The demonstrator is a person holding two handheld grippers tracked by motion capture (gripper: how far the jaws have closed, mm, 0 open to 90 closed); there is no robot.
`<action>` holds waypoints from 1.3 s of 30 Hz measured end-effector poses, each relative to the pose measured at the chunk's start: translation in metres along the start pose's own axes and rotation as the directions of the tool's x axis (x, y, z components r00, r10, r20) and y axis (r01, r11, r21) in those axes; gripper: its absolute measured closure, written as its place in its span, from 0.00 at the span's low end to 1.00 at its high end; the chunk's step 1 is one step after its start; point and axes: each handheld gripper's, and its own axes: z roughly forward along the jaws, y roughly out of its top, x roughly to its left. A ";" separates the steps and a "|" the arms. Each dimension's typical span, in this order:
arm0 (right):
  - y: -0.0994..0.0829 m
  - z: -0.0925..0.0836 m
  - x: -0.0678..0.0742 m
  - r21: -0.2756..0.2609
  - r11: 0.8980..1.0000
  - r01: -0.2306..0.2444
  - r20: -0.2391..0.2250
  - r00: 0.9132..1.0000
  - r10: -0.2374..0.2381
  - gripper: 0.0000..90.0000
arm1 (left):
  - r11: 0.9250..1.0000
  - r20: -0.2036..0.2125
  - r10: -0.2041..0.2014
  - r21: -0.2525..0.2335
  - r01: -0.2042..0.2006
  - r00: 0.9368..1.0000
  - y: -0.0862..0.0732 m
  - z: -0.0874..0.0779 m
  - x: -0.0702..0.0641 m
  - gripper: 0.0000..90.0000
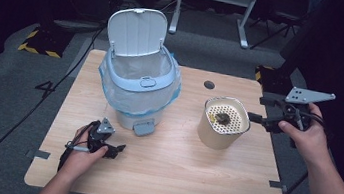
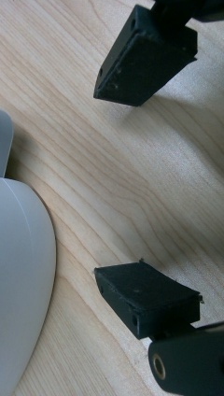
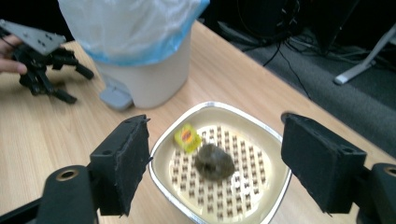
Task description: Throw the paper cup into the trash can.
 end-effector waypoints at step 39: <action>-0.203 0.054 0.023 0.132 0.980 -0.146 0.062 0.988 0.139 0.20 | 0.998 -0.061 -0.056 -0.007 0.056 0.997 -0.001 -0.004 0.001 0.22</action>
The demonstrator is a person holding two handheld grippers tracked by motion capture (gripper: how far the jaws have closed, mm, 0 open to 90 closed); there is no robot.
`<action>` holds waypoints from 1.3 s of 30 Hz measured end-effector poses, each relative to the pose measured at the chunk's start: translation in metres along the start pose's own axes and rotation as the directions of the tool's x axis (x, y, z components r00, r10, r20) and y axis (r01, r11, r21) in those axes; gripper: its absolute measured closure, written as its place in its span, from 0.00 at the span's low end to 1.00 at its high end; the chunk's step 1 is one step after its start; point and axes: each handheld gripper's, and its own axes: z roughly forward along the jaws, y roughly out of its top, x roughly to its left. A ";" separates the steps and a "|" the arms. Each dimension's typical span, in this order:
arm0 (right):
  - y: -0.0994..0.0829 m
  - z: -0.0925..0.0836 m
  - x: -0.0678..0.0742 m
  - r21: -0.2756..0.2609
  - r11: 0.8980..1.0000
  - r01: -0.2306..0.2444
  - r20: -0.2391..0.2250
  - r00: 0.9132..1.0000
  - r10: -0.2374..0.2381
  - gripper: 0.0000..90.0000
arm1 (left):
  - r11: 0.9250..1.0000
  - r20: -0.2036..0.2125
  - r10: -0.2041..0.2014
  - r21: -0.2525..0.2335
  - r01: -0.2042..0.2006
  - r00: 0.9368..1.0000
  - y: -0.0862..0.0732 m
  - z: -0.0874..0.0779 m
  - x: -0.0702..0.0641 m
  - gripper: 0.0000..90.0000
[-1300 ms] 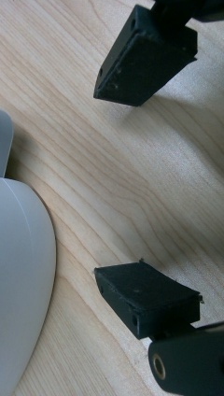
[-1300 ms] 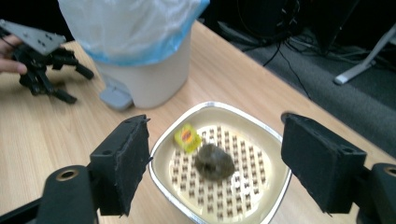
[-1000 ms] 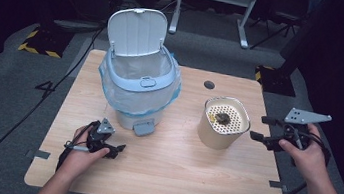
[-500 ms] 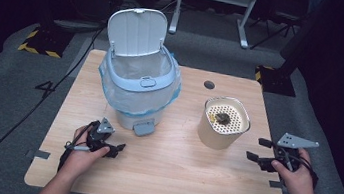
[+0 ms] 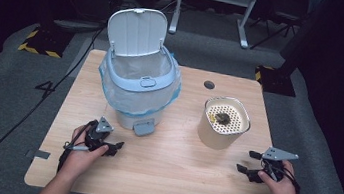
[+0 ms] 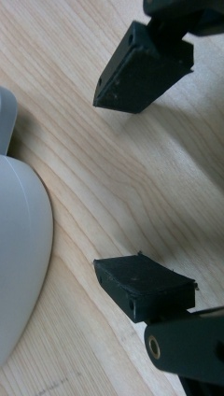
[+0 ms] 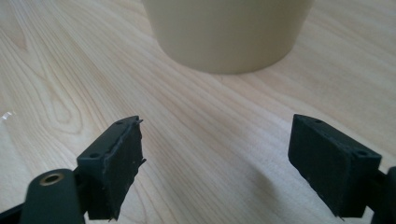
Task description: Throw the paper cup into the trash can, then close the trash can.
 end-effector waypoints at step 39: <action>-0.012 0.015 0.004 0.039 0.999 0.017 0.037 0.999 -0.019 0.16 | 0.937 0.129 -0.004 -0.345 0.048 0.992 0.059 -0.118 0.045 0.25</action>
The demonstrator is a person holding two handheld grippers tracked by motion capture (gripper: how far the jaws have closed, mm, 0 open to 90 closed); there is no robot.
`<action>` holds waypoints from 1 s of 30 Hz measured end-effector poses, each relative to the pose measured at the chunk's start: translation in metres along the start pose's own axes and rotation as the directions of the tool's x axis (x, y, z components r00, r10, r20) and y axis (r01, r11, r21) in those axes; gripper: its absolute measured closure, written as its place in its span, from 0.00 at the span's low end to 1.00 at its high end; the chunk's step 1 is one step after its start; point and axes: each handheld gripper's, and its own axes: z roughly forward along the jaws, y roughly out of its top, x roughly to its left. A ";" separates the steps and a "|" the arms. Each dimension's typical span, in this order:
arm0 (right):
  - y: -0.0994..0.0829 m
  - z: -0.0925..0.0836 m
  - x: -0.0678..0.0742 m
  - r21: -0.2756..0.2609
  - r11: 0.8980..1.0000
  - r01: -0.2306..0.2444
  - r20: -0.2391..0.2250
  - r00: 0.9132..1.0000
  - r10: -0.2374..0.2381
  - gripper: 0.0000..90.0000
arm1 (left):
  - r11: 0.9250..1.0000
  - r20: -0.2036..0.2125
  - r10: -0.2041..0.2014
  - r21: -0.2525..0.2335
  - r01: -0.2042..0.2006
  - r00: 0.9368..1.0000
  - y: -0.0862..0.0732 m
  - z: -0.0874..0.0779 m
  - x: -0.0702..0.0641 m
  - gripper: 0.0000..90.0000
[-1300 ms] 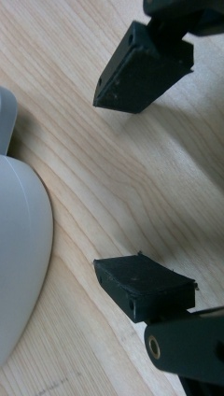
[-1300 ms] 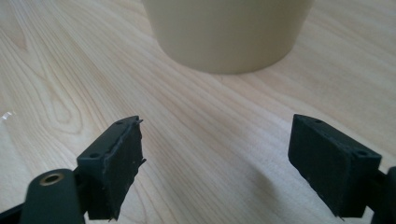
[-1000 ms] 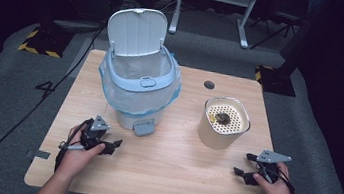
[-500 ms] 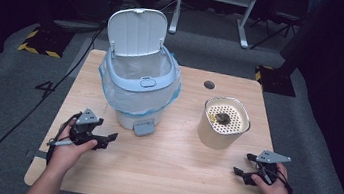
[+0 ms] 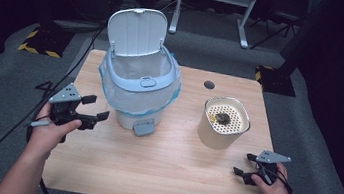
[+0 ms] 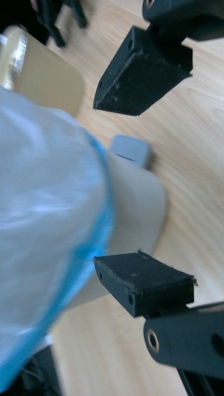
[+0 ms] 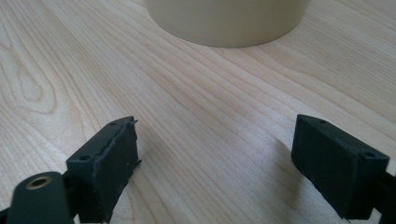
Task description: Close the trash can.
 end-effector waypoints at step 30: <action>0.000 0.000 0.000 0.000 1.000 0.000 0.001 1.000 0.000 0.16 | 0.971 -0.070 -0.002 -0.239 -0.015 0.998 0.125 -0.013 0.044 0.29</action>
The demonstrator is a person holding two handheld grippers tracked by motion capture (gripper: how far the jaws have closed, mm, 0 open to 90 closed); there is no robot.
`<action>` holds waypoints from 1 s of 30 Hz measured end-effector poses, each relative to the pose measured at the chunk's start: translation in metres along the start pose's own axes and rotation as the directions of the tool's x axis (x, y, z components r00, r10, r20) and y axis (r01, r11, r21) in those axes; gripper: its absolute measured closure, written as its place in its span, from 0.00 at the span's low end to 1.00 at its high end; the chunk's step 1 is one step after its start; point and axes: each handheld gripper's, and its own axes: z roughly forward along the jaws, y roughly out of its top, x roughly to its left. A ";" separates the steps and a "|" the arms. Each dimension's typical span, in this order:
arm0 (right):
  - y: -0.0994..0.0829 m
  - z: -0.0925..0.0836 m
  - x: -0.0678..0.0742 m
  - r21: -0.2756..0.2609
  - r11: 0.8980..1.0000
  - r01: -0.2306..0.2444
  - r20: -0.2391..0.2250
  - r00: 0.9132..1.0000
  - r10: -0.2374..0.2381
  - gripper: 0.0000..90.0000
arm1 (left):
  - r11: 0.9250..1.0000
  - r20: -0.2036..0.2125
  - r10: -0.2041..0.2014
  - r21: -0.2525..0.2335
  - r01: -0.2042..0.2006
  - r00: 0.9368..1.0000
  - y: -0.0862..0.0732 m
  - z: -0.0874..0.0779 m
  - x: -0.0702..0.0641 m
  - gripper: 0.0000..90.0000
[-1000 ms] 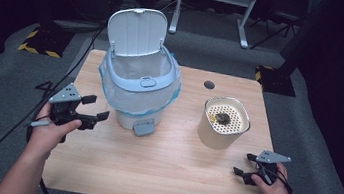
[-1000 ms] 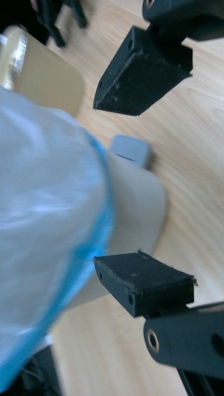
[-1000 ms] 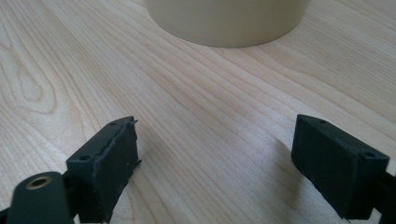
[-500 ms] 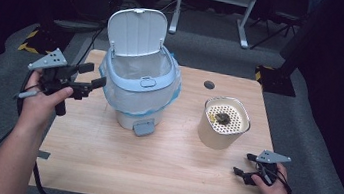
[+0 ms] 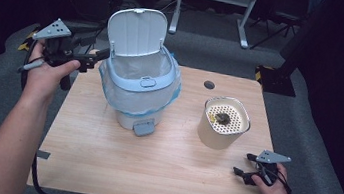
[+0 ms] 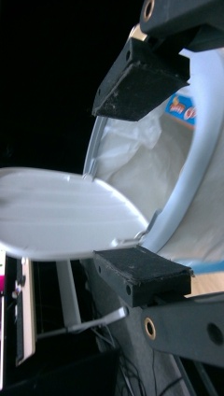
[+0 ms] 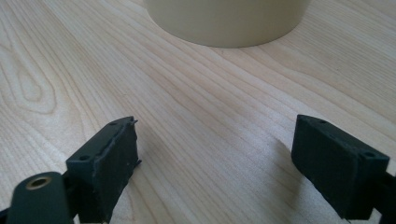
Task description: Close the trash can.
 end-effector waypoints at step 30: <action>0.000 0.000 0.000 -0.001 1.000 0.000 -0.001 1.000 0.000 0.16 | 1.000 0.008 0.013 0.004 -0.013 1.000 0.050 0.055 0.010 0.34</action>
